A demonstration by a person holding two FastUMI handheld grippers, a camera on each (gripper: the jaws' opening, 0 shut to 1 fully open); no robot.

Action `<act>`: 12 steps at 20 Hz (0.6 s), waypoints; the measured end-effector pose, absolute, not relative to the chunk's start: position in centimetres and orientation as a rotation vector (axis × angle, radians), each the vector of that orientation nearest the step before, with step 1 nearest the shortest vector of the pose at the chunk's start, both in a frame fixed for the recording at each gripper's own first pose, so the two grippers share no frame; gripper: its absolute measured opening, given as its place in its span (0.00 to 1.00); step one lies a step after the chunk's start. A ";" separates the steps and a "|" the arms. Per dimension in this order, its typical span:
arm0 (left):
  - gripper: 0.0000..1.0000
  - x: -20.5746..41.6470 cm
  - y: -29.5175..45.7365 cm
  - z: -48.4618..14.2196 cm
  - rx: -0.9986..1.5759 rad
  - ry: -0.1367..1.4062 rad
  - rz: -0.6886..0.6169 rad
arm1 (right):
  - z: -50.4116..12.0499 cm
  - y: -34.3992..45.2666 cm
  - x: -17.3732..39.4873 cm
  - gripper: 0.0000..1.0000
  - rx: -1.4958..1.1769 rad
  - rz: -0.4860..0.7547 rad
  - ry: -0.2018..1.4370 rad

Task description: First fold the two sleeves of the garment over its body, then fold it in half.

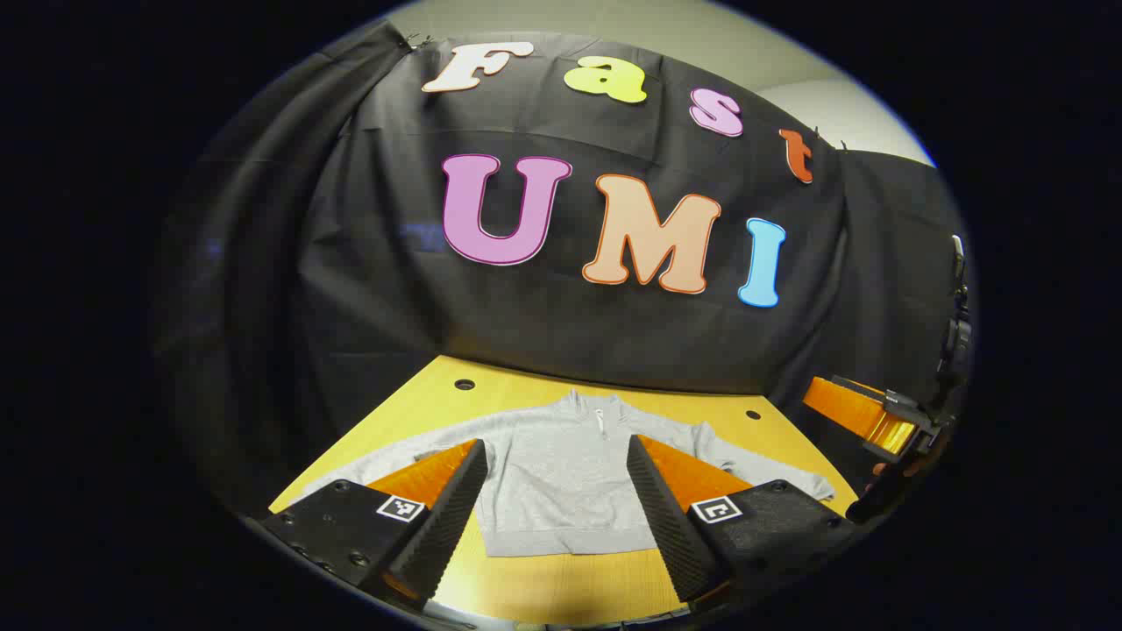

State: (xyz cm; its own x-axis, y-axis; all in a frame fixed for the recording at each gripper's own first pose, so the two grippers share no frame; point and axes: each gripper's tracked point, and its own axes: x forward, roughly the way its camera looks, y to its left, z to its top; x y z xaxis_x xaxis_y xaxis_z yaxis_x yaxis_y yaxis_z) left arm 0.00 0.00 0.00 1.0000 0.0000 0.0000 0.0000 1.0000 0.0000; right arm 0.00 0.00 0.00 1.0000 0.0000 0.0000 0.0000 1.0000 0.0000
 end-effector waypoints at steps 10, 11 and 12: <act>0.94 0.2 1.4 0.0 -0.009 -0.009 0.012 | -1.0 -0.5 -0.7 0.94 -0.025 -0.032 0.002; 0.94 0.3 1.4 -0.2 -0.011 -0.005 0.010 | -1.0 -0.6 -0.8 0.98 -0.023 -0.038 0.004; 0.94 0.3 1.5 -0.3 -0.010 -0.002 0.009 | -1.2 -0.7 -0.8 0.98 -0.023 -0.047 0.006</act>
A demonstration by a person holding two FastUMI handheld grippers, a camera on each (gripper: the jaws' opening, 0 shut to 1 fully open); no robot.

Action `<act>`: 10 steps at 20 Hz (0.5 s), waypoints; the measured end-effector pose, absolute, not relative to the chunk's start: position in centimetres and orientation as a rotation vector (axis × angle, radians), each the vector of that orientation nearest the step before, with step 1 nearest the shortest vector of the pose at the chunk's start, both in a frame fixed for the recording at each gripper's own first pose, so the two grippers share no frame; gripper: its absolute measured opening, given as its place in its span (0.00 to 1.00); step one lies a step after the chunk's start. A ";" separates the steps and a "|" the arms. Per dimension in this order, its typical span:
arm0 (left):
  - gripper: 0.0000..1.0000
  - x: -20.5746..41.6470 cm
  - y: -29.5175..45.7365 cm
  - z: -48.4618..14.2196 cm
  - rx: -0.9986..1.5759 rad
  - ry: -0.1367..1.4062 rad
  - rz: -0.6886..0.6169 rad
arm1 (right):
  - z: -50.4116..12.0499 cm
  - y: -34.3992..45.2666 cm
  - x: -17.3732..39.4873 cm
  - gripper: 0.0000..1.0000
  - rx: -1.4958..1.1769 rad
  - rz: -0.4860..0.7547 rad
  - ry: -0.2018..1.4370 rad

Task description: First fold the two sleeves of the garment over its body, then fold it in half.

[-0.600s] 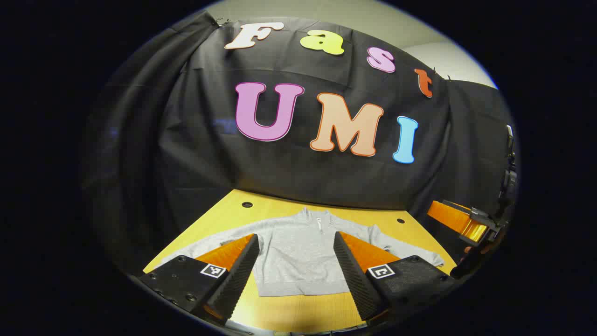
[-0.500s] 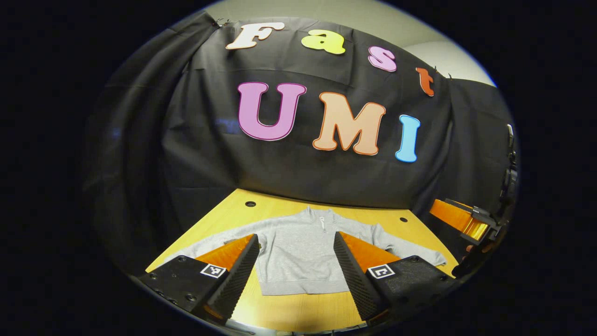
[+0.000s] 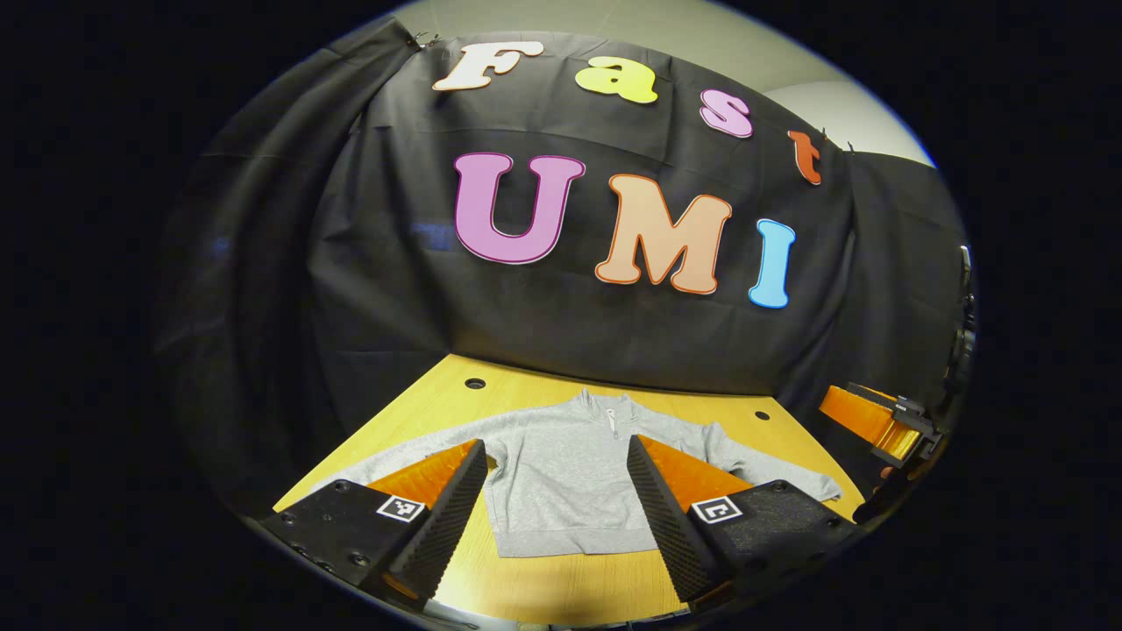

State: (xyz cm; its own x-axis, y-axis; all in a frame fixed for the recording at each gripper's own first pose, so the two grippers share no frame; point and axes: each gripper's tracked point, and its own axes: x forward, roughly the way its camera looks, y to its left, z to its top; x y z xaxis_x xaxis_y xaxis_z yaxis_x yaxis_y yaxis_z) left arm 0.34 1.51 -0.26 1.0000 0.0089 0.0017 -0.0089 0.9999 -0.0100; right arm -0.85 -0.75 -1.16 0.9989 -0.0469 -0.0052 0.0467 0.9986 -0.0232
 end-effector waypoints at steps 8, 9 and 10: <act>0.94 1.4 2.3 -0.6 -0.011 0.007 -0.008 | -2.3 -5.8 -2.3 0.98 -0.016 -0.171 0.026; 0.94 1.5 2.2 -0.8 -0.013 0.010 -0.013 | -2.4 -7.3 -2.6 0.98 -0.014 -0.200 0.031; 0.94 1.7 2.2 -0.8 -0.012 0.011 -0.017 | -2.7 -9.0 -3.0 0.98 -0.011 -0.230 0.037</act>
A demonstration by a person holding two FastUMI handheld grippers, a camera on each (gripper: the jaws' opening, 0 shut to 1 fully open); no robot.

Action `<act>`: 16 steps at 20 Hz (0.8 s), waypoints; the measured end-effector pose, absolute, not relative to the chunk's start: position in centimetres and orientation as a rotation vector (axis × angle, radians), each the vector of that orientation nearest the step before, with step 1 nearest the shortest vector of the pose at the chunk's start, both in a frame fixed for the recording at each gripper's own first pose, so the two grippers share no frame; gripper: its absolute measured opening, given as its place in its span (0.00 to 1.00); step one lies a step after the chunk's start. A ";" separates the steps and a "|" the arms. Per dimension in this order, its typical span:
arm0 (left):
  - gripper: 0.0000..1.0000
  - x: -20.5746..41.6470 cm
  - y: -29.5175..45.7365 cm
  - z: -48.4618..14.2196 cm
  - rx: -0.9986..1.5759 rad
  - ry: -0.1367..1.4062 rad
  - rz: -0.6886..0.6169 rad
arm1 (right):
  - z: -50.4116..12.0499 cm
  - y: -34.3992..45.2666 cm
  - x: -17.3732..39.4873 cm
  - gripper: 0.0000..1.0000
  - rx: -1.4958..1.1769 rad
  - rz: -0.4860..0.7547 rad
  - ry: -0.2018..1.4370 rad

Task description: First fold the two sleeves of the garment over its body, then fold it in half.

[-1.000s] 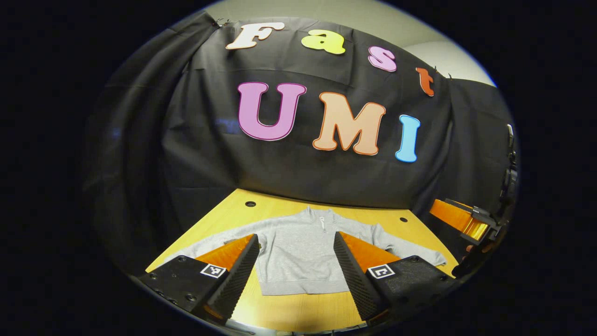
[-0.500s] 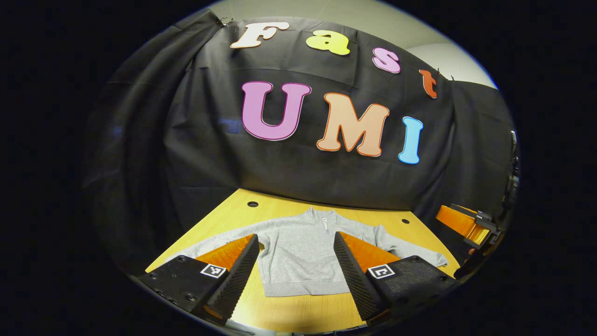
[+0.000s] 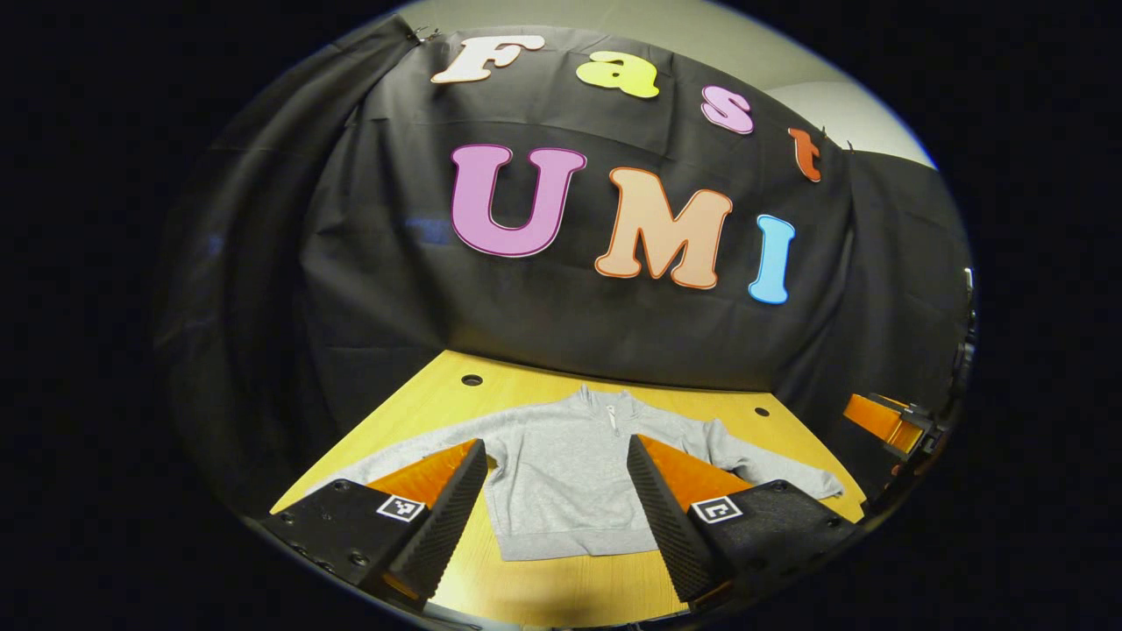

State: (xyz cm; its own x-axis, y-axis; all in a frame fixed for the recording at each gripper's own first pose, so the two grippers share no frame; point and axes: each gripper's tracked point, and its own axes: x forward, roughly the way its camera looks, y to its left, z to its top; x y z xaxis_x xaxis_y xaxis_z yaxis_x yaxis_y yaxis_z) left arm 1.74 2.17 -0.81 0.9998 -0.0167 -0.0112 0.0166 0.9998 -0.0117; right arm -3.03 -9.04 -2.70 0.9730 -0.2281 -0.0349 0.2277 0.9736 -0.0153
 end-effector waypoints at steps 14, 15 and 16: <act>0.94 3.2 1.6 -0.5 0.036 0.009 0.008 | -12.1 -35.6 -9.6 0.98 0.056 -0.651 0.195; 0.94 3.1 1.5 -0.7 0.035 0.009 0.011 | -13.0 -36.8 -9.7 0.98 0.081 -0.666 0.208; 0.94 3.2 1.5 -0.9 0.034 0.016 0.016 | -13.8 -37.9 -9.8 0.98 0.099 -0.674 0.218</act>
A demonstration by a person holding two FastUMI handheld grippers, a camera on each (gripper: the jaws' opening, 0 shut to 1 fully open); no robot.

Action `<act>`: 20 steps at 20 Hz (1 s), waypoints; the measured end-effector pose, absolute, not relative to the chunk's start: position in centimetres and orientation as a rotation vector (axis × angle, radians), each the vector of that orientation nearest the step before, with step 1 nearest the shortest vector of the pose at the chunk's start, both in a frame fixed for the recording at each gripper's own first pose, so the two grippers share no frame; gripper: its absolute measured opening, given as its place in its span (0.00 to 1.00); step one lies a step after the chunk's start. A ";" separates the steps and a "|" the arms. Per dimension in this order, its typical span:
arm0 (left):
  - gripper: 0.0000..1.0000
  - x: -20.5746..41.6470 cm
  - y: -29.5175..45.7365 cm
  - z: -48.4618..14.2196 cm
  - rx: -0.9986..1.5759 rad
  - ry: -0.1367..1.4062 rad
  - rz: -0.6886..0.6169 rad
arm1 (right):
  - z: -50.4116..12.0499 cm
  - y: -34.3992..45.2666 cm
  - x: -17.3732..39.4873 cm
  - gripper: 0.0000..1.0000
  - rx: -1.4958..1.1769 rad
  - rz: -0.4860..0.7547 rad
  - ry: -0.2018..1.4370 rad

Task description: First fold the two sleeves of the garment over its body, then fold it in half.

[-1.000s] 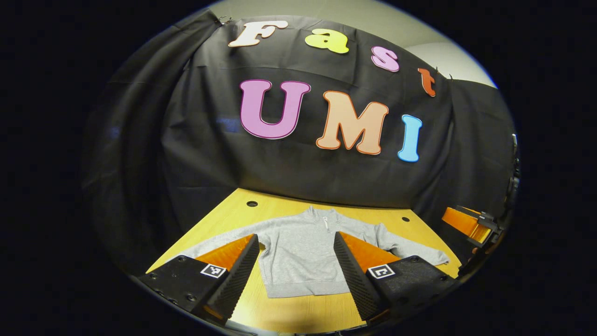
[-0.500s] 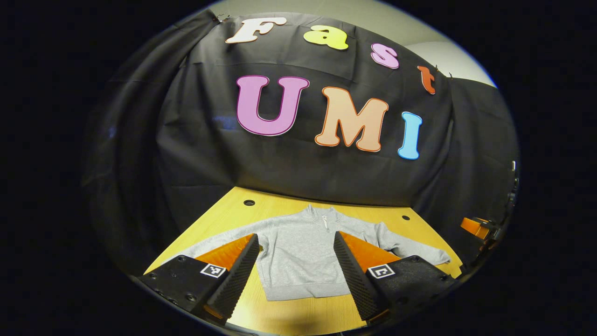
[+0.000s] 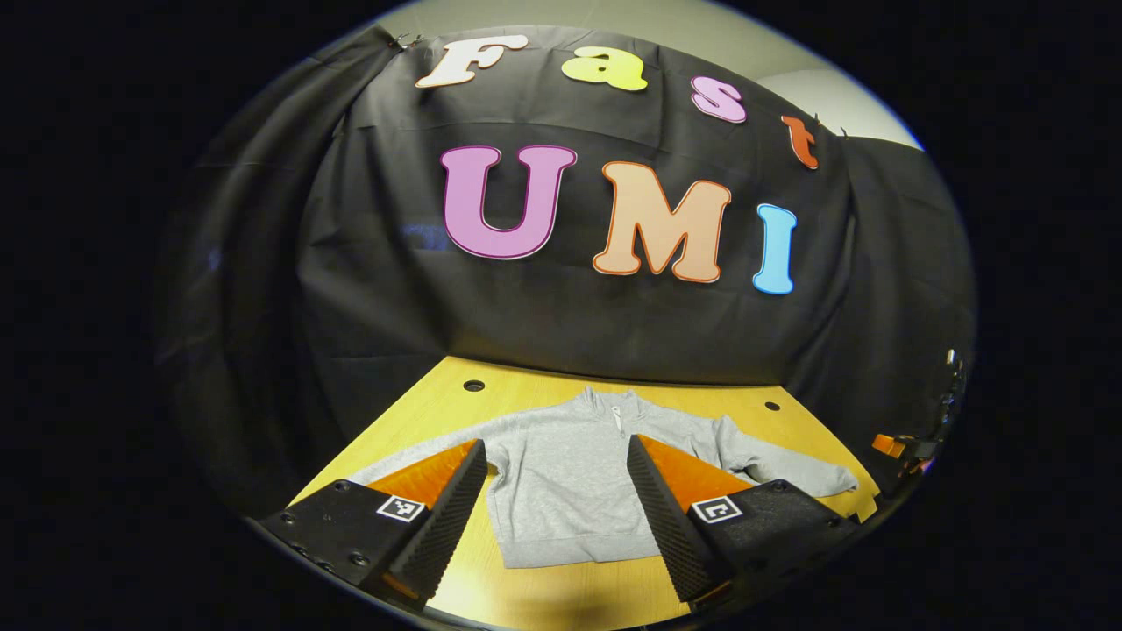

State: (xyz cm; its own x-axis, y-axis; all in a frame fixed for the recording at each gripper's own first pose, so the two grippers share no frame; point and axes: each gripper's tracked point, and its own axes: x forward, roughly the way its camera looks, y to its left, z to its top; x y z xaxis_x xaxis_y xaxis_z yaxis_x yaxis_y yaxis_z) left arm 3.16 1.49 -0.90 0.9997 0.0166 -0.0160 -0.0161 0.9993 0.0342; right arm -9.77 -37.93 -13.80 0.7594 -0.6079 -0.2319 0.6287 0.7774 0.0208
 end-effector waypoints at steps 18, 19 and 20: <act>0.94 2.5 -1.7 -3.6 0.026 0.082 0.060 | -28.9 -43.8 -8.4 0.98 0.206 -0.638 0.592; 0.94 2.5 -1.6 -3.6 0.026 0.081 0.060 | -28.7 -44.0 -8.3 0.94 0.195 -0.639 0.584; 0.94 2.5 -1.7 -3.6 0.026 0.079 0.059 | -29.0 -44.0 -8.6 0.94 0.194 -0.645 0.596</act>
State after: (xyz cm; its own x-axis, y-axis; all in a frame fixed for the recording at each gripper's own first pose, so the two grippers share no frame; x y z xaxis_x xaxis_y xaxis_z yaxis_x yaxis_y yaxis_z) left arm 2.53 -1.69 -3.55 0.9951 0.0602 -0.0781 -0.0582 0.9979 0.0285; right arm -8.63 -44.03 -28.97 0.6396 -0.5073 -0.5775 0.6153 0.7882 -0.0109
